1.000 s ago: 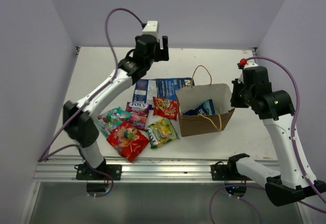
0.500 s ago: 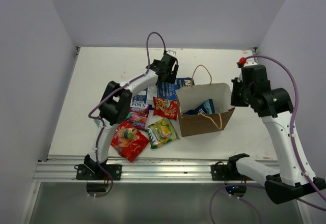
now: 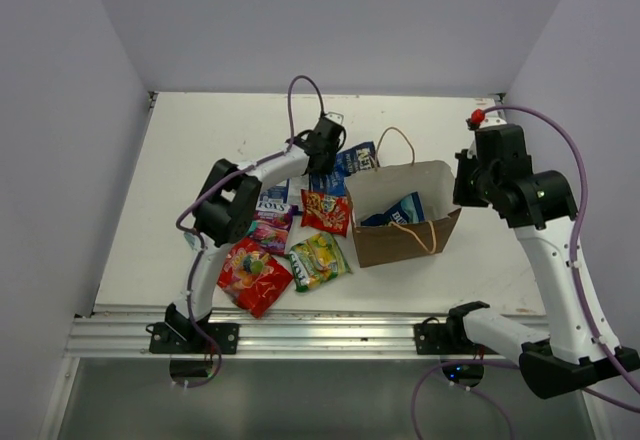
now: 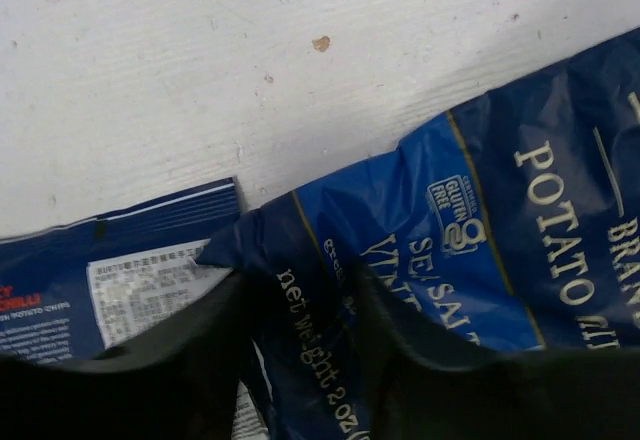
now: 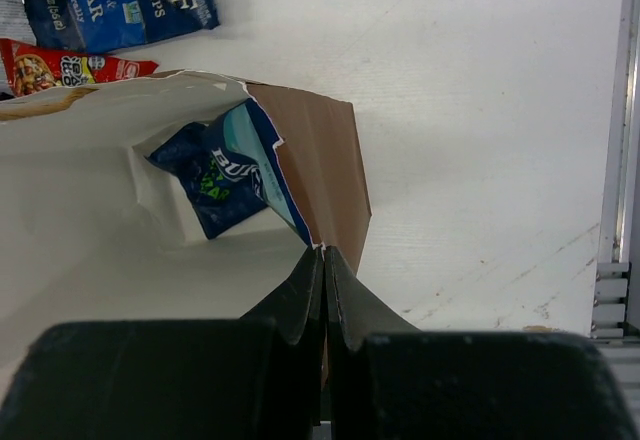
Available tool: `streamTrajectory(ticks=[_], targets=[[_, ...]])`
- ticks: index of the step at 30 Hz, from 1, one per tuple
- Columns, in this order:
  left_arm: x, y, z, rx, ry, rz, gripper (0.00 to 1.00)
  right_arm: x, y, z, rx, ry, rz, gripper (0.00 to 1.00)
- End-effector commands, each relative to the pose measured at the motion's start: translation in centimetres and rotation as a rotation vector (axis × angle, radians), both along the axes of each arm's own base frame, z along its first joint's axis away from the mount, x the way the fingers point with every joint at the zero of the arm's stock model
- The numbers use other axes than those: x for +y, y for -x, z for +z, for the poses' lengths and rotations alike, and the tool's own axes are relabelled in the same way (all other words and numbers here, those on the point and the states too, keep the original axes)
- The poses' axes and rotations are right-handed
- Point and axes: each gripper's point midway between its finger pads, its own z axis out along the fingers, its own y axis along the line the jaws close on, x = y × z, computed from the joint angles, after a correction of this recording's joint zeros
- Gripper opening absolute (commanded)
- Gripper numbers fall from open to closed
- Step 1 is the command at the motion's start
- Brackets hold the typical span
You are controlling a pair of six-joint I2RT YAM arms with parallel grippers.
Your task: Place the snacks into the paper bag
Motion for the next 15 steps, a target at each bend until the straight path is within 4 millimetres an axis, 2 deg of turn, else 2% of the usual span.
streamTrajectory(ticks=[1,3,5,7,9,10,13,14,15], targets=[[0.2,1.4,-2.0,0.062,-0.030,-0.042,0.35,0.5,-0.3,1.7,-0.053,-0.030,0.012,0.00],[0.1,1.3,-1.4,0.052,-0.031,-0.039,0.25,0.5,-0.3,1.8,-0.052,-0.033,0.014,0.00],[0.2,1.2,-0.5,0.032,-0.034,-0.031,0.00,0.6,-0.3,1.7,-0.051,-0.036,0.016,0.00],[0.3,1.2,0.3,0.013,-0.039,-0.023,0.00,0.6,-0.3,1.8,-0.054,-0.037,0.015,0.00],[0.4,1.0,3.1,-0.041,-0.041,0.002,0.00,0.7,-0.3,1.9,-0.057,-0.038,0.018,0.00],[0.4,1.1,6.2,-0.089,-0.015,0.017,0.00,0.7,-0.3,1.9,-0.058,-0.039,0.018,0.00],[0.6,1.6,12.6,-0.195,0.050,0.069,0.00,0.6,-0.3,2.1,-0.060,-0.036,0.019,0.00],[0.9,2.1,17.3,-0.267,0.109,0.086,0.00,0.6,-0.3,2.1,-0.060,-0.035,0.018,0.00],[0.5,2.7,19.9,-0.306,0.157,0.090,0.00,0.6,-0.3,2.1,-0.059,-0.036,0.017,0.00]])
